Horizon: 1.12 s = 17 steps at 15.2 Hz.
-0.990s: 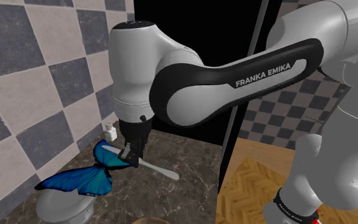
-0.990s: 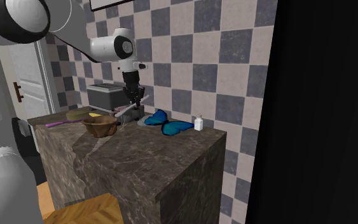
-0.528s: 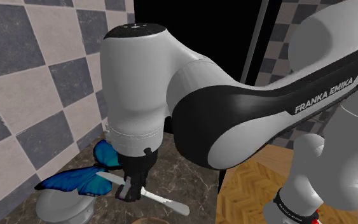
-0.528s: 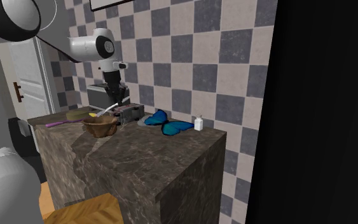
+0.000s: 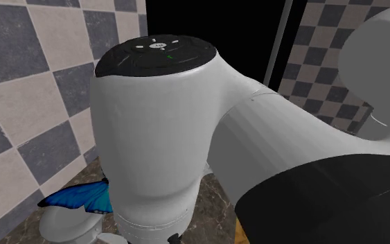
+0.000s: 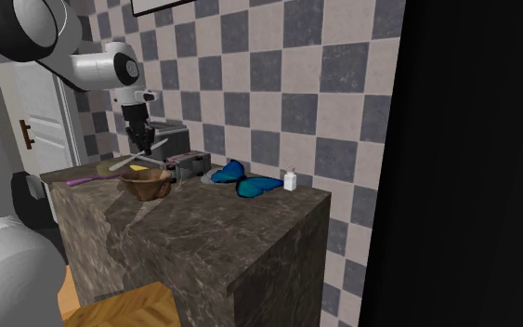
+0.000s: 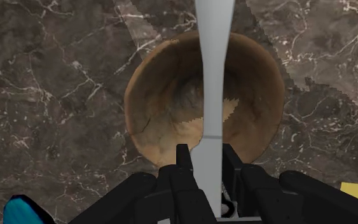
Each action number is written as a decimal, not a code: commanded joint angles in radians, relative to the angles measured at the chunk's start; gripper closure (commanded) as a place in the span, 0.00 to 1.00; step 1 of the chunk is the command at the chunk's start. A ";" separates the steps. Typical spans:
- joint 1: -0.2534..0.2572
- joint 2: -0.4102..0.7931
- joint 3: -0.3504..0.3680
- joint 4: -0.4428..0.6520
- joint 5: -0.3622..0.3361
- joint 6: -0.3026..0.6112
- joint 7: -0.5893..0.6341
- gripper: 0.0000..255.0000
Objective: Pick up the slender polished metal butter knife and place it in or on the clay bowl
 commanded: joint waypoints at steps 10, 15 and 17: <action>0.010 0.041 0.013 -0.102 -0.030 0.133 0.046 1.00; 0.011 0.058 0.014 -0.132 -0.043 0.178 0.058 1.00; 0.011 0.058 0.014 -0.132 -0.043 0.178 0.058 1.00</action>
